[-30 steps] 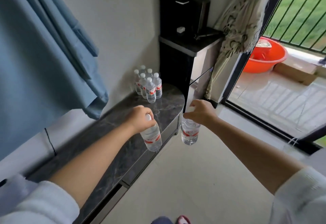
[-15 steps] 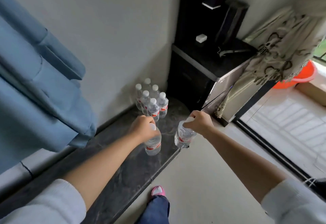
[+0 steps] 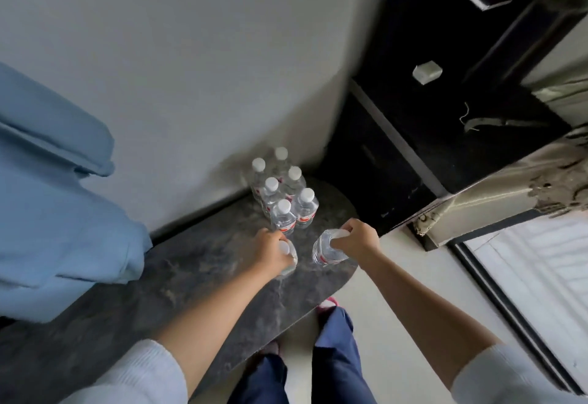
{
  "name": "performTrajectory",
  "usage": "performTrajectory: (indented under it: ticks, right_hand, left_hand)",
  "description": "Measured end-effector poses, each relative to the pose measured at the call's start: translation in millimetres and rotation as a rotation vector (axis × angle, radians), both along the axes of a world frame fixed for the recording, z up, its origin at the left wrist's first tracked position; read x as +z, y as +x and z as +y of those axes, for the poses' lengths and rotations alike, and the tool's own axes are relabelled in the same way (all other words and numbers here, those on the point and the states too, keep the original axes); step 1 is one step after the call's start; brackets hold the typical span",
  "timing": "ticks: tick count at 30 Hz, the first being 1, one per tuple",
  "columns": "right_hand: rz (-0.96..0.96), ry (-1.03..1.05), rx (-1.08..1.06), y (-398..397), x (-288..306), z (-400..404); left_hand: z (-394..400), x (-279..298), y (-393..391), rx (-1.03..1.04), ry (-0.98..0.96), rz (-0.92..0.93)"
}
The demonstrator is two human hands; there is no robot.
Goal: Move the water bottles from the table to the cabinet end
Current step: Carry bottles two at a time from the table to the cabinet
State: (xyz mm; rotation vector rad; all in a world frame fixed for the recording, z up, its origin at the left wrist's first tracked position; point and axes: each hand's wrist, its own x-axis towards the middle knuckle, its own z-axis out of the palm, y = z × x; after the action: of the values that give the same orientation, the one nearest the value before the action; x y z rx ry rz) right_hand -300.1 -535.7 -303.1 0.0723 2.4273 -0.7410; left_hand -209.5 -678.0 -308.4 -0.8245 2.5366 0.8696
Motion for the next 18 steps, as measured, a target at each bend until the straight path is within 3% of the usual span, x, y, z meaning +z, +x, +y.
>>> performTrajectory:
  ticks: [4,18]
  right_hand:
    - [-0.03,0.01,0.127,-29,-25,-1]
    - [-0.097,-0.014,0.441,-86,-81,-19]
  left_hand:
    - [9,-13,-23,0.081,0.099,-0.041]
    - [25,-75,-76,0.211,0.019,-0.032]
